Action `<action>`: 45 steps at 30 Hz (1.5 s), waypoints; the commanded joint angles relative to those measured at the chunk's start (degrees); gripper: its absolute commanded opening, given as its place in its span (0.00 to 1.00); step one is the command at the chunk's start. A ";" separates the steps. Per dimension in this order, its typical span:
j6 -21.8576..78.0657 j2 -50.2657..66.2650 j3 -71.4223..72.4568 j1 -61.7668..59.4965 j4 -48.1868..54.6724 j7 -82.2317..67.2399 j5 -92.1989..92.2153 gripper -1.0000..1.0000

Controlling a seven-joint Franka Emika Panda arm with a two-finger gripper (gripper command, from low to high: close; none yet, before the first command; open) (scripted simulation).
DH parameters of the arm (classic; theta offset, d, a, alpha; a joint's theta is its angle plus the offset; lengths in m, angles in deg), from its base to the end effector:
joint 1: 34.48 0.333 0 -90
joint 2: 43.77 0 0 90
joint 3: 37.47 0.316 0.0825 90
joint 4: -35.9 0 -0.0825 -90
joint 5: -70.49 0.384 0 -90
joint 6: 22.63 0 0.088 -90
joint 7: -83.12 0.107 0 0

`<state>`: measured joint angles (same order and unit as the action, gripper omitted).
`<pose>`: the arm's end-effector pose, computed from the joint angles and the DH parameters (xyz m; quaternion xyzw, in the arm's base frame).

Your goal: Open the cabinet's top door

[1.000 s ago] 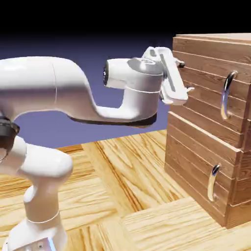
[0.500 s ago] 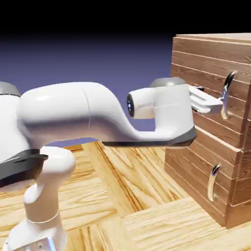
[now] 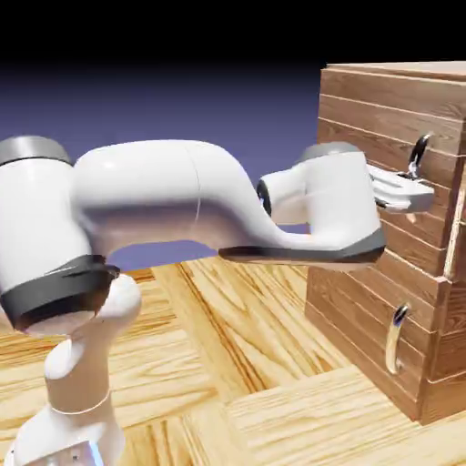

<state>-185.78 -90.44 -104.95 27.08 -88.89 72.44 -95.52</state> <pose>0.4704 -0.1307 0.5205 0.2866 0.6463 0.2554 0.6595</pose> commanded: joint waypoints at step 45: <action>47.59 -15.87 82.11 -47.61 -40.22 -19.99 83.00 0.00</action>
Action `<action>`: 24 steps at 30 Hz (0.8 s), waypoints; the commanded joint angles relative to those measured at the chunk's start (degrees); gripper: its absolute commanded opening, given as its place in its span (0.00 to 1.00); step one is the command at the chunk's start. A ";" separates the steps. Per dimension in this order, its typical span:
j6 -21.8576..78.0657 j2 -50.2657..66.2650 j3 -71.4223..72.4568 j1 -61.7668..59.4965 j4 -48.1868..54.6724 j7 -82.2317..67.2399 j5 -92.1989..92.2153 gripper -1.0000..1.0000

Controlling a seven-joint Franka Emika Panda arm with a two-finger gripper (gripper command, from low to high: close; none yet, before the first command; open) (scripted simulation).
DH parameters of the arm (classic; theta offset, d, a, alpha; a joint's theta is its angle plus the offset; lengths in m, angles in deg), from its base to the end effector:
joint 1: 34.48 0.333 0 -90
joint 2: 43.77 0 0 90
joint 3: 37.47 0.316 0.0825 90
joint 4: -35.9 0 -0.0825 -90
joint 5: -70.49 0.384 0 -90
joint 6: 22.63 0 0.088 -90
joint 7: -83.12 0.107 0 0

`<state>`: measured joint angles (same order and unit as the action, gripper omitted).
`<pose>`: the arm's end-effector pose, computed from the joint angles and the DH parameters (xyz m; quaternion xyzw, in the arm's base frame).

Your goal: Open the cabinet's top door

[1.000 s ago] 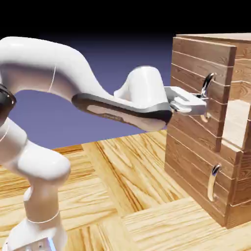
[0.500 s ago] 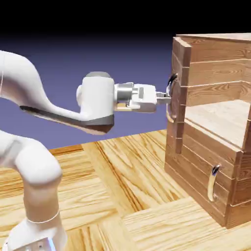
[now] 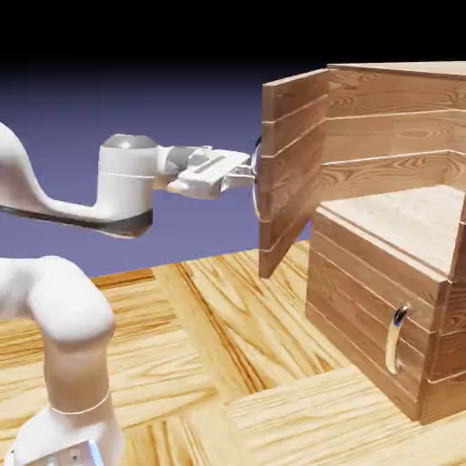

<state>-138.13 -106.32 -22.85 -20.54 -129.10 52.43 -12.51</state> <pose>0.2619 0.0816 0.5204 0.5043 0.4955 -0.0062 0.7072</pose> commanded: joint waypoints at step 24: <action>49.35 27.07 49.83 -22.23 35.54 6.45 35.32 0.00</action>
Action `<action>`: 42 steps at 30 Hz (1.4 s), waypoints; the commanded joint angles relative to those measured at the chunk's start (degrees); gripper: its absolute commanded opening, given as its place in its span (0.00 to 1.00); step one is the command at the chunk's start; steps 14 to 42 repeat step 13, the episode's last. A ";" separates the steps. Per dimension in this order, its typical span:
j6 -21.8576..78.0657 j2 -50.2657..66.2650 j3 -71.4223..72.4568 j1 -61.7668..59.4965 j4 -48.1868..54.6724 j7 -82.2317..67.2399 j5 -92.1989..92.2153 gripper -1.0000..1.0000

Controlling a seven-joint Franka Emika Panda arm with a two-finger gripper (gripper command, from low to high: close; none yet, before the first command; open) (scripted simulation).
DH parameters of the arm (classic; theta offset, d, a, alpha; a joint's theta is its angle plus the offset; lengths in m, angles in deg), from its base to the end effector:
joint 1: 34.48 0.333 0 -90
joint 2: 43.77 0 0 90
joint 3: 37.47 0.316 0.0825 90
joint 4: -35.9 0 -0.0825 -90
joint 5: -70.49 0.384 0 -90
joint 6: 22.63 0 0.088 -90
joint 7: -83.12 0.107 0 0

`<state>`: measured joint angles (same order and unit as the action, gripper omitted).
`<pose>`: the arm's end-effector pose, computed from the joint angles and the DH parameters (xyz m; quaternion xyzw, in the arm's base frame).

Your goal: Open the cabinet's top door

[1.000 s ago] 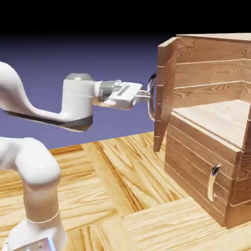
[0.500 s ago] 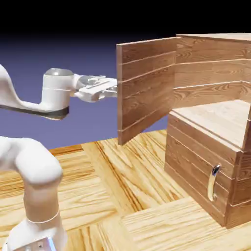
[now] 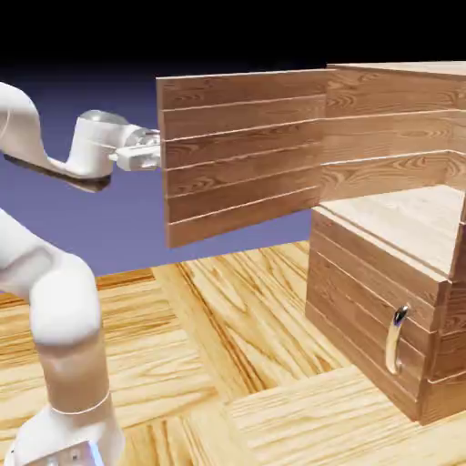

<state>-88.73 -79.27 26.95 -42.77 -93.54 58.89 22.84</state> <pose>0.2336 0.2903 0.5205 0.6164 0.3468 -0.1902 0.6809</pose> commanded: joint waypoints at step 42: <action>11.63 -0.20 23.64 -26.93 18.48 -1.21 6.59 0.00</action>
